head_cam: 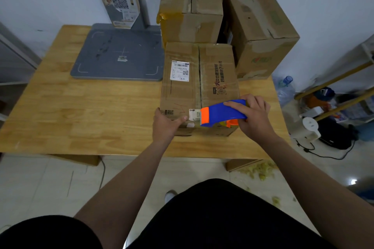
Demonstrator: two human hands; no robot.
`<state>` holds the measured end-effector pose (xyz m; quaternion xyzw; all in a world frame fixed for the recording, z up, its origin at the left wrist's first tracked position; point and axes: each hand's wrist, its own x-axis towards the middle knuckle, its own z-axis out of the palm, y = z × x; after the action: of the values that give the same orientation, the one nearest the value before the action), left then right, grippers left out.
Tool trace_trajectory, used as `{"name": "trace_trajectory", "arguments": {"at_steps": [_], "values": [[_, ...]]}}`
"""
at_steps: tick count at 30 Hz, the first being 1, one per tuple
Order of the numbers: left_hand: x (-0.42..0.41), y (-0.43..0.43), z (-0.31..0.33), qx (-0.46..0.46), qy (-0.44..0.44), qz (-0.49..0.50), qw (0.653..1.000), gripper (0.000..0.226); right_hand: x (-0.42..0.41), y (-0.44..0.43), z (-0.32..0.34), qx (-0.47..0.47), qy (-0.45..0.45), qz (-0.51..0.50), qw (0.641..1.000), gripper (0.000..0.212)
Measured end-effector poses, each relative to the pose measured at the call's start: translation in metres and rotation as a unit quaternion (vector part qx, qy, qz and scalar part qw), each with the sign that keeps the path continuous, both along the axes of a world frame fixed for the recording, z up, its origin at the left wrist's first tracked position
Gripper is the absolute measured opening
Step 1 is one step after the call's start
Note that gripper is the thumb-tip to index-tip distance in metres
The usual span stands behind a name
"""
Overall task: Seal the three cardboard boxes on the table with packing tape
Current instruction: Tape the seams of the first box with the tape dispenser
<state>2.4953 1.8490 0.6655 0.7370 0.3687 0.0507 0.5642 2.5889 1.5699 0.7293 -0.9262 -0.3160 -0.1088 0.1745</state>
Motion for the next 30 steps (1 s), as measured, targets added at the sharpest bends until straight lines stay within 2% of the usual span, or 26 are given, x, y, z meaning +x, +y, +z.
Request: {"name": "trace_trajectory", "arguments": {"at_steps": [4, 7, 9, 12, 14, 20, 22, 25, 28, 30], "values": [[-0.003, -0.002, 0.007, 0.093, 0.039, -0.005, 0.995, 0.085, -0.001, 0.000, 0.002, -0.008, -0.003, 0.003, 1.000, 0.046], [-0.008, 0.004, 0.007, 0.111, 0.033, -0.017, 0.993, 0.071, 0.000, 0.000, 0.002, -0.011, 0.003, 0.003, 1.000, 0.048], [-0.014, 0.013, 0.005, 0.078, 0.006, -0.030, 0.996, 0.059, 0.001, -0.001, 0.002, -0.010, 0.008, 0.004, 1.000, 0.050], [-0.025, 0.031, 0.004, -0.079, -0.041, -0.021, 0.996, 0.047, 0.002, -0.001, 0.003, -0.005, 0.011, 0.003, 1.000, 0.050], [-0.028, 0.041, 0.002, -0.139, -0.028, -0.004, 0.990, 0.043, 0.004, -0.001, 0.003, -0.004, 0.012, 0.004, 1.000, 0.050], [-0.029, 0.041, 0.002, -0.105, -0.022, -0.008, 0.994, 0.039, 0.008, 0.000, 0.001, -0.004, 0.017, 0.011, 1.000, 0.056], [-0.027, 0.038, 0.003, -0.043, -0.029, -0.042, 0.998, 0.040, 0.008, 0.000, 0.001, -0.005, 0.019, 0.013, 1.000, 0.060], [-0.018, 0.028, 0.005, 0.040, -0.030, -0.094, 0.994, 0.052, 0.009, -0.001, 0.000, -0.002, 0.015, 0.015, 1.000, 0.063], [-0.002, 0.008, 0.014, 0.186, 0.070, -0.125, 0.972, 0.107, 0.008, -0.001, -0.001, 0.001, 0.014, 0.019, 1.000, 0.057], [0.008, -0.003, 0.019, 0.251, 0.121, -0.145, 0.949, 0.131, 0.008, -0.002, -0.001, -0.001, 0.014, 0.015, 1.000, 0.054]]}}
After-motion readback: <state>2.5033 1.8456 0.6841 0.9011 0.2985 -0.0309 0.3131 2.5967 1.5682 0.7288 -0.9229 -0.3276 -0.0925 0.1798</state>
